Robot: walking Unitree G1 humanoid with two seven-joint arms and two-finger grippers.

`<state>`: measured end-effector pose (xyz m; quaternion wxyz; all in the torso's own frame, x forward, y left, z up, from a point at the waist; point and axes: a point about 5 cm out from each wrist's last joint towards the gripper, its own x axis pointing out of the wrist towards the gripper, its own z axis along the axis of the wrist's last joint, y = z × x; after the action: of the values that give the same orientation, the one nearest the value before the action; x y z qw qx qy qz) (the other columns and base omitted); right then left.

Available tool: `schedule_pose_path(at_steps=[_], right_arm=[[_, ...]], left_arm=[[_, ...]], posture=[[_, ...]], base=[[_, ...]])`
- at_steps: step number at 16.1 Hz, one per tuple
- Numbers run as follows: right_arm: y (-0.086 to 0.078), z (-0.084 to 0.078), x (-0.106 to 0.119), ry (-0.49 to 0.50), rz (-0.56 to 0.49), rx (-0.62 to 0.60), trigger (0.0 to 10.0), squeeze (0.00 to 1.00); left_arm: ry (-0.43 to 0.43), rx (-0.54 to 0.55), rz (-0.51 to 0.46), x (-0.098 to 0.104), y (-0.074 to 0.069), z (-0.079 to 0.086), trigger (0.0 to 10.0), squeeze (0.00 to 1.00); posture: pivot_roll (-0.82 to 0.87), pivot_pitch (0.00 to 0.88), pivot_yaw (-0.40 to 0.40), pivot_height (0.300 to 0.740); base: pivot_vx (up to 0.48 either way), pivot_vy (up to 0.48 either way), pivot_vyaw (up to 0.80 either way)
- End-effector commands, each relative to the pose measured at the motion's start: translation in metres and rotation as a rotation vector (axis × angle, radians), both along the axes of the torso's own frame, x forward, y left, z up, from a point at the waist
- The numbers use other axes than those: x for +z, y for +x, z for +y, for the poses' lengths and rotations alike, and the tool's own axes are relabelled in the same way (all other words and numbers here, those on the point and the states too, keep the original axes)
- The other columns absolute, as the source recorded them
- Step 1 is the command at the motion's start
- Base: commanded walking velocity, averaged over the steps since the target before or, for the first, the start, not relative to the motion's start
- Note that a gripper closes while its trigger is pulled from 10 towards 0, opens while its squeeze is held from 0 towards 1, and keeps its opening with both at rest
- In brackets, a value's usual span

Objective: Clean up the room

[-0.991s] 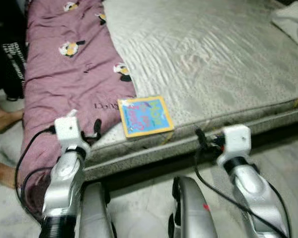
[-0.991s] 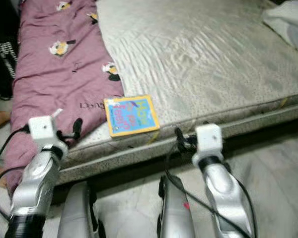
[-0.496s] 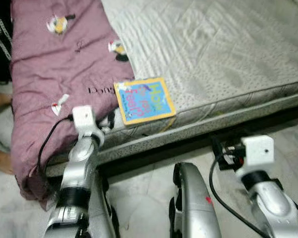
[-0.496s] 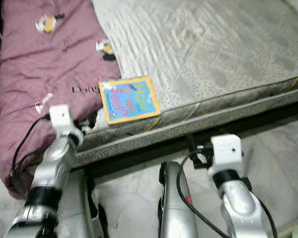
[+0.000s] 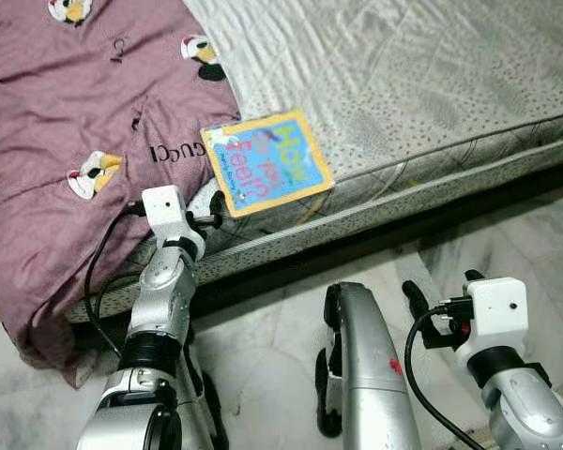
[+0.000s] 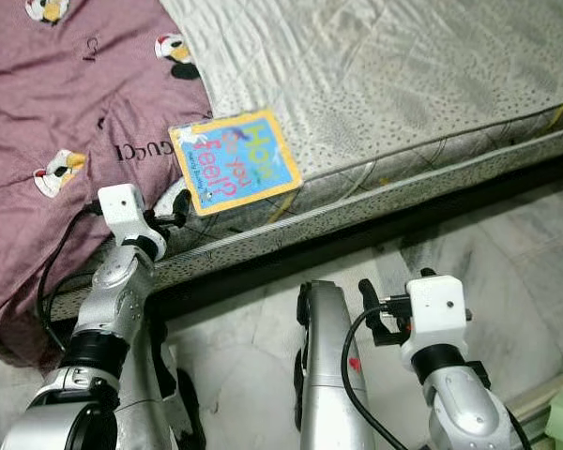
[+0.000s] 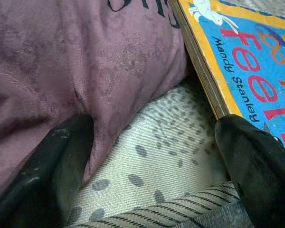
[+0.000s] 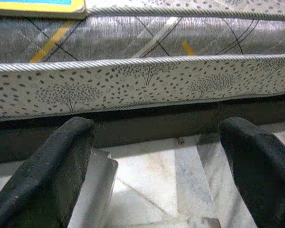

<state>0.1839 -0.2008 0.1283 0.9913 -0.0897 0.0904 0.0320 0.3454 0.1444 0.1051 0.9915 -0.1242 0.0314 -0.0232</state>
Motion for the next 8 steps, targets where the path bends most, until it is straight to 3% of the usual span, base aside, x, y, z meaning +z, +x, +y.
schedule_pose_path(at_steps=[1,4,8], right_arm=[[0.000,-0.002,0.002,-0.012,0.001,0.003,10.0,0.00],[0.006,-0.001,0.001,-0.011,-0.010,0.004,10.0,0.00],[0.006,-0.001,0.001,-0.011,-0.010,0.004,10.0,0.00]], left_arm=[[-0.031,-0.039,-0.022,0.001,-0.005,-0.012,10.0,0.00],[-0.053,0.025,-0.092,0.009,-0.018,-0.011,10.0,0.00],[-0.053,0.025,-0.092,0.009,-0.018,-0.011,10.0,0.00]], posture=[[-0.24,0.323,-0.019,0.493],[-0.22,0.301,-0.012,0.493],[-0.22,0.301,-0.012,0.493]], base=[[0.000,0.000,0.00],[0.000,0.000,0.00],[0.000,0.000,0.00]])
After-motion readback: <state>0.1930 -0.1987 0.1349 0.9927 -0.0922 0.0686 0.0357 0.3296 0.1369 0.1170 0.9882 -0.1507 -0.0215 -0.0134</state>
